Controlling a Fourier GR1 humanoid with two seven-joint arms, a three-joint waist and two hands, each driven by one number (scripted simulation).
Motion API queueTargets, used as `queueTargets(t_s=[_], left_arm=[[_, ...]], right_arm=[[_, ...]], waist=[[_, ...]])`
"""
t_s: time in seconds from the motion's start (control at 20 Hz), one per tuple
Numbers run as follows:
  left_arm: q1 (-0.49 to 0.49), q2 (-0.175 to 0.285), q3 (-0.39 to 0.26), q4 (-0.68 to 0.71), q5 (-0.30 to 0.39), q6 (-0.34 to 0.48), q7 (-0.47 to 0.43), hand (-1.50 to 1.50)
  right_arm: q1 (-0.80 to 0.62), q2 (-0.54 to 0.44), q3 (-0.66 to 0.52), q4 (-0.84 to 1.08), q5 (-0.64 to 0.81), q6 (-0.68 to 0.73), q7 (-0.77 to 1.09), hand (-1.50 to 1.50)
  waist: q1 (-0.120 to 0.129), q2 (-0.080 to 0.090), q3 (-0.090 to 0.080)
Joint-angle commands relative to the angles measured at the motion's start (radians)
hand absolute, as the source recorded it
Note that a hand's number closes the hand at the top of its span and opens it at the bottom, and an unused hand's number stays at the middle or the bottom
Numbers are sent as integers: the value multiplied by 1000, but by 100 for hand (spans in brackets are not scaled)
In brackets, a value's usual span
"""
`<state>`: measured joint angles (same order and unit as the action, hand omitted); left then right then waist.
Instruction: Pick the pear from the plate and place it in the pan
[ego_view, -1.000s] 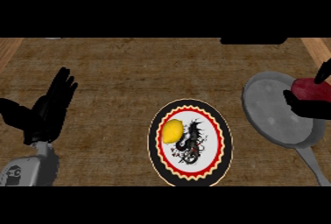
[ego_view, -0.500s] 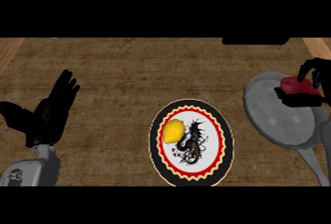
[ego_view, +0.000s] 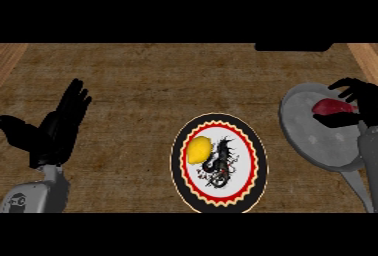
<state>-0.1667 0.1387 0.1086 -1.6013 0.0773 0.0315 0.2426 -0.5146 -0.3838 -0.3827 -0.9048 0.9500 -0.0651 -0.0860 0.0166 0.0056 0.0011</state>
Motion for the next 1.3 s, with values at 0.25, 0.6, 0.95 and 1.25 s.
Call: queueTargets(t_s=[0.25,0.6,0.95,1.25], left_arm=[[3,-41,-27,37,-47,36,-52,0],[-16,-14,0,-13,-22,38,24,0],[-3,10,23,-22,-2,19,38,0],[10,-8,18,18,-4,6,-33,0]], right_arm=[[-73,-37,-86,162,-162,-10,-188,-150],[-40,-90,-304,155,-455,158,-268,-150],[136,-271,-458,206,-668,484,-405,-150],[255,-360,-488,219,-771,708,-470,-150]], waist=[[-14,-5,-1],[-29,-8,0],[-33,-8,0],[-24,-6,-1]])
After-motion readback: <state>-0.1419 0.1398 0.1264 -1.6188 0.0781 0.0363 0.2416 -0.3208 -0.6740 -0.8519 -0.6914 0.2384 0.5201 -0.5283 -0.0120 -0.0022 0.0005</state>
